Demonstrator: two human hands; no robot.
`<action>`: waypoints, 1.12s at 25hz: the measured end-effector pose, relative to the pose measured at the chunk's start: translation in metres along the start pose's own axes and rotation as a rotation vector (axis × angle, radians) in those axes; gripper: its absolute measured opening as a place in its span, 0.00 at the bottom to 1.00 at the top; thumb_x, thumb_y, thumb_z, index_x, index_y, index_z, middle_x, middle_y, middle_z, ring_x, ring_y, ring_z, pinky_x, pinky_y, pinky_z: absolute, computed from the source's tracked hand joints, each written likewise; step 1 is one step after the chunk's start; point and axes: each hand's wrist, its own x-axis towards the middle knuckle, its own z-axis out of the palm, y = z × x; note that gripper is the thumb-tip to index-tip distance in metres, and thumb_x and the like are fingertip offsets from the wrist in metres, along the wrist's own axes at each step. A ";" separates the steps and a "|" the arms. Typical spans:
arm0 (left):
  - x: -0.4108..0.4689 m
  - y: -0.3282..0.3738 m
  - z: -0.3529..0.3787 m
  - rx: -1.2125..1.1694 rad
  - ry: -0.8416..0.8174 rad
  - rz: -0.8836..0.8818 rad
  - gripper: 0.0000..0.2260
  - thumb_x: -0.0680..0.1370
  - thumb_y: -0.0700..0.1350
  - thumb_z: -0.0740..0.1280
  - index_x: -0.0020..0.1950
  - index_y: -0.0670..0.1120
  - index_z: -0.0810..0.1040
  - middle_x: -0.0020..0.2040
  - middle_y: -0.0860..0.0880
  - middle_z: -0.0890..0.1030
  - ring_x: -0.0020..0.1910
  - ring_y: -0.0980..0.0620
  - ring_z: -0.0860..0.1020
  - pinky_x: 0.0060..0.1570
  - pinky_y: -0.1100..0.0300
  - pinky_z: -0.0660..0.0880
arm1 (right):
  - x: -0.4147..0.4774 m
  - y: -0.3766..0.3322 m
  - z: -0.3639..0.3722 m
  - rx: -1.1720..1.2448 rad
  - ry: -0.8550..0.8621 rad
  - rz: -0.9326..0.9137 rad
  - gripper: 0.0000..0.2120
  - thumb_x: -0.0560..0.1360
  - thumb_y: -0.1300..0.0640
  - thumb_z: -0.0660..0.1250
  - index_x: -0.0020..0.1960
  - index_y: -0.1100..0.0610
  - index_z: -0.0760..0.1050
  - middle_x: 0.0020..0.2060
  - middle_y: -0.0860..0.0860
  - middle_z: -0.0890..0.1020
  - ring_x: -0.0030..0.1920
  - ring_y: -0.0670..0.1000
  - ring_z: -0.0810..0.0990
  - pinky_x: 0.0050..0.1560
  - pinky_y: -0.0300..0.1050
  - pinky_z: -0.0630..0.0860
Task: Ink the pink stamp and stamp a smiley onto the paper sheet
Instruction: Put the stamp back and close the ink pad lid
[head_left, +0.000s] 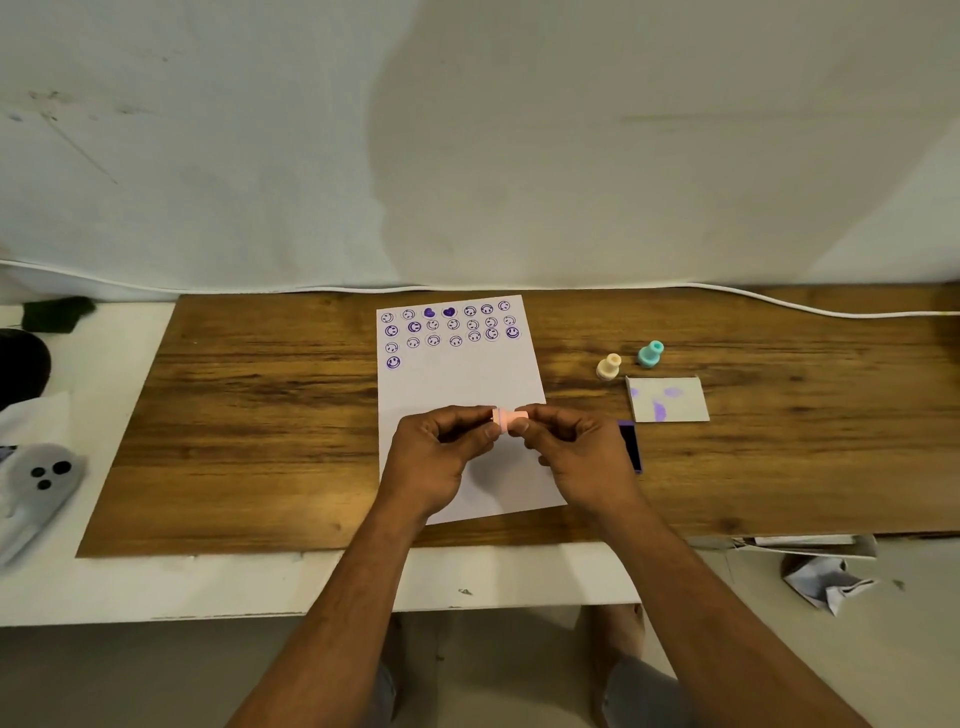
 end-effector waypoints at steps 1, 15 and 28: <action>0.000 0.000 0.000 0.020 0.002 0.008 0.14 0.75 0.40 0.76 0.60 0.46 0.87 0.55 0.50 0.88 0.53 0.52 0.86 0.60 0.50 0.82 | 0.000 -0.001 -0.001 0.006 -0.013 0.006 0.09 0.76 0.54 0.77 0.49 0.40 0.84 0.42 0.38 0.89 0.45 0.41 0.86 0.40 0.32 0.80; -0.003 -0.007 0.024 0.330 0.075 0.137 0.16 0.77 0.43 0.75 0.64 0.53 0.83 0.59 0.57 0.85 0.54 0.61 0.82 0.52 0.77 0.74 | 0.034 0.016 -0.034 -0.889 0.404 -0.255 0.14 0.81 0.52 0.71 0.65 0.54 0.83 0.60 0.54 0.85 0.59 0.56 0.81 0.53 0.50 0.78; -0.003 -0.007 0.030 0.356 0.071 0.145 0.16 0.77 0.44 0.75 0.65 0.54 0.83 0.56 0.59 0.85 0.52 0.66 0.81 0.48 0.81 0.73 | 0.041 0.012 -0.081 -0.809 0.594 0.031 0.33 0.76 0.40 0.73 0.76 0.53 0.70 0.74 0.58 0.71 0.73 0.62 0.69 0.69 0.60 0.73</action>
